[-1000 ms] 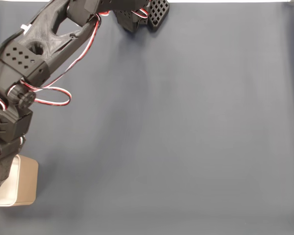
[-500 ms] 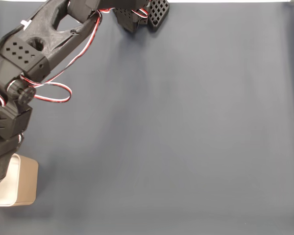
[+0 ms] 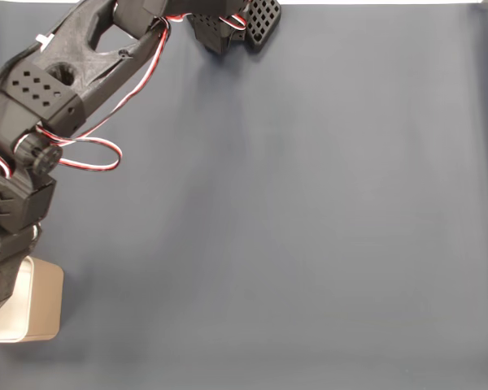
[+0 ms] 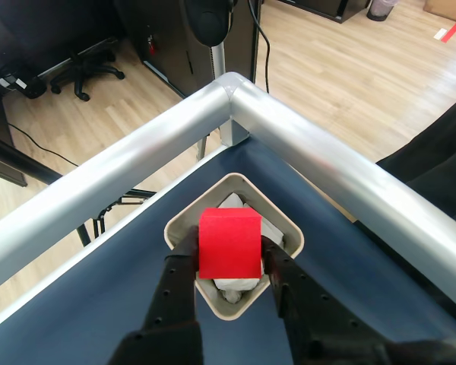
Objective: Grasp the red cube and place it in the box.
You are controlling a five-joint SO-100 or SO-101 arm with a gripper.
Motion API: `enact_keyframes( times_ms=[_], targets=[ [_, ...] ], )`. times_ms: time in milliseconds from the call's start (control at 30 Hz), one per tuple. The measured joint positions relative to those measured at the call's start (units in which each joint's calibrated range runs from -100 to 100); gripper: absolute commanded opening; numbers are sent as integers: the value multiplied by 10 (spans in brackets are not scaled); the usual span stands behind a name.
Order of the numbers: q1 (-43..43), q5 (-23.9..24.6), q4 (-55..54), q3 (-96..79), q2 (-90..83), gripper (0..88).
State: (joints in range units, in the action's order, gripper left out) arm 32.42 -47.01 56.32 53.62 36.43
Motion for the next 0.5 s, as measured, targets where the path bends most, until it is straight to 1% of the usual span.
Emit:
enact_keyframes(
  times_ms=[233,500],
  targets=[
    [-1,4,0,0,-15,321],
    [-4,4,0,0,-16,351]
  ],
)
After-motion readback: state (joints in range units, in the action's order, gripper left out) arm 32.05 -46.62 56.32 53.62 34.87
